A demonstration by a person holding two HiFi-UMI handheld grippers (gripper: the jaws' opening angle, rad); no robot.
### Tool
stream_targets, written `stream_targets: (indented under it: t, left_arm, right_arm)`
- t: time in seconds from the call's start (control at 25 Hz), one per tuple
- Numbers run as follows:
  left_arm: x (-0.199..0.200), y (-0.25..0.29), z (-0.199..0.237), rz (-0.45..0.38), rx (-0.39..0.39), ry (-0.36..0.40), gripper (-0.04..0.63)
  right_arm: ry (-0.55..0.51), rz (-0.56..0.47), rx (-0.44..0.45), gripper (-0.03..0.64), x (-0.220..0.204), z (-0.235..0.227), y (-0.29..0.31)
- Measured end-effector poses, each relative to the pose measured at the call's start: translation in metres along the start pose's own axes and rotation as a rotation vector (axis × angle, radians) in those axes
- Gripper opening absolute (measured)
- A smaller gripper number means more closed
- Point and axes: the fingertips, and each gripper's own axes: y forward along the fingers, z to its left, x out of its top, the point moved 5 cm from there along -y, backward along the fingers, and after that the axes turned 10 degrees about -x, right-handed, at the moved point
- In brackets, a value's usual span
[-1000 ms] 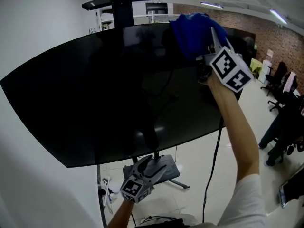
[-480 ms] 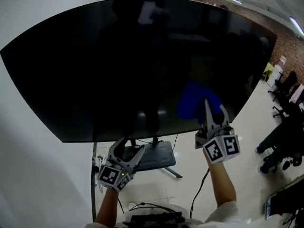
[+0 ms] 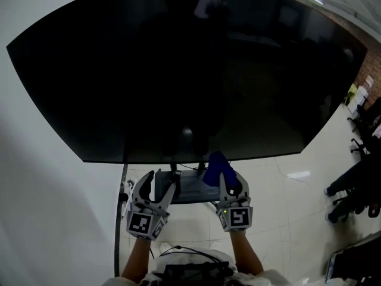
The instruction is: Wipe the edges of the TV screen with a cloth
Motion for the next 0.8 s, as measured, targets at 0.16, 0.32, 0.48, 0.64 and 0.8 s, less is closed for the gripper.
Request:
stream_targets:
  t: [0.16,0.32,0.48,0.64,0.8]
  left_arm:
    - [-0.010,-0.005,0.001,0.024,0.071,0.001,0.282]
    - [-0.018,-0.007,0.006,0.036,0.091,0.008,0.282]
    - [-0.017,-0.006,0.001,0.036,0.079,-0.002,0.282]
    - [-0.018,-0.003,-0.003,0.032,0.070,0.004,0.282]
    - [-0.016,-0.001,-0.006,0.032,0.057,0.020,0.282]
  right_arm:
    - [0.026,0.031,0.043,0.067,-0.012,0.013,0.001]
    - [0.029,0.022,0.062,0.067,-0.007,0.017,0.004]
    - [0.052,0.017,0.059,0.067,-0.007,0.012,0.004]
    - [0.064,0.016,0.054,0.067,-0.012,0.005,0.002]
    - [0.080,0.020,0.056,0.067,-0.011,0.005,0.002]
